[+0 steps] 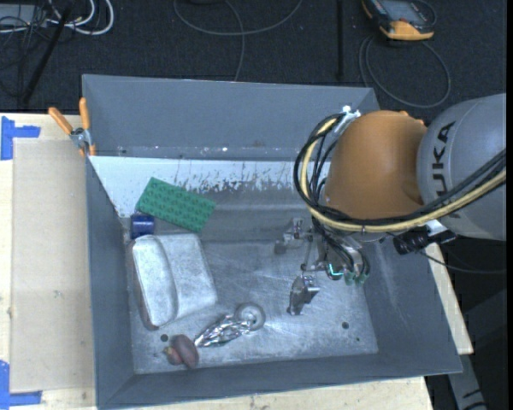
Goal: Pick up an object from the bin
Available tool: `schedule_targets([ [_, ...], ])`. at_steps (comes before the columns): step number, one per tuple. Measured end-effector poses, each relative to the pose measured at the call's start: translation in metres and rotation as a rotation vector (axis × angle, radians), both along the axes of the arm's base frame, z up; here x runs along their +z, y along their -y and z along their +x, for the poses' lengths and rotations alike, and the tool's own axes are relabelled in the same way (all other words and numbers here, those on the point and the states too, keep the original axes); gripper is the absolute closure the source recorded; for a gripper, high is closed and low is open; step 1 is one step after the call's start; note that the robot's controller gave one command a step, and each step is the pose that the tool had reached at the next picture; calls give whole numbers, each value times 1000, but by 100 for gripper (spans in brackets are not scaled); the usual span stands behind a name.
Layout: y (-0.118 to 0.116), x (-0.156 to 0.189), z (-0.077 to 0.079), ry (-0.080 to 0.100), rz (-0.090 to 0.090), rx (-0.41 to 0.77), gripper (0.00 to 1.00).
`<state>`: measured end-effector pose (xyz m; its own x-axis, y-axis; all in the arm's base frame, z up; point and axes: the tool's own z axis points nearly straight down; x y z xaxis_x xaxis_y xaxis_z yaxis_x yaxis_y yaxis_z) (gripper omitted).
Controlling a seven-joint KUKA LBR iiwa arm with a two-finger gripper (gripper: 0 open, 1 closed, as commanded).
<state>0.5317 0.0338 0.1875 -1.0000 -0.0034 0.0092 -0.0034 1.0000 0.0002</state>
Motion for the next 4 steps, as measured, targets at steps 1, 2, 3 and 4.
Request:
schedule_targets([
  [1,-67,-117,-41,13,1,239,0],
  [2,-87,-88,-54,7,2,391,0],
  [3,-71,-78,-50,9,1,221,0],
  [4,-79,-115,-50,23,2,384,0],
])
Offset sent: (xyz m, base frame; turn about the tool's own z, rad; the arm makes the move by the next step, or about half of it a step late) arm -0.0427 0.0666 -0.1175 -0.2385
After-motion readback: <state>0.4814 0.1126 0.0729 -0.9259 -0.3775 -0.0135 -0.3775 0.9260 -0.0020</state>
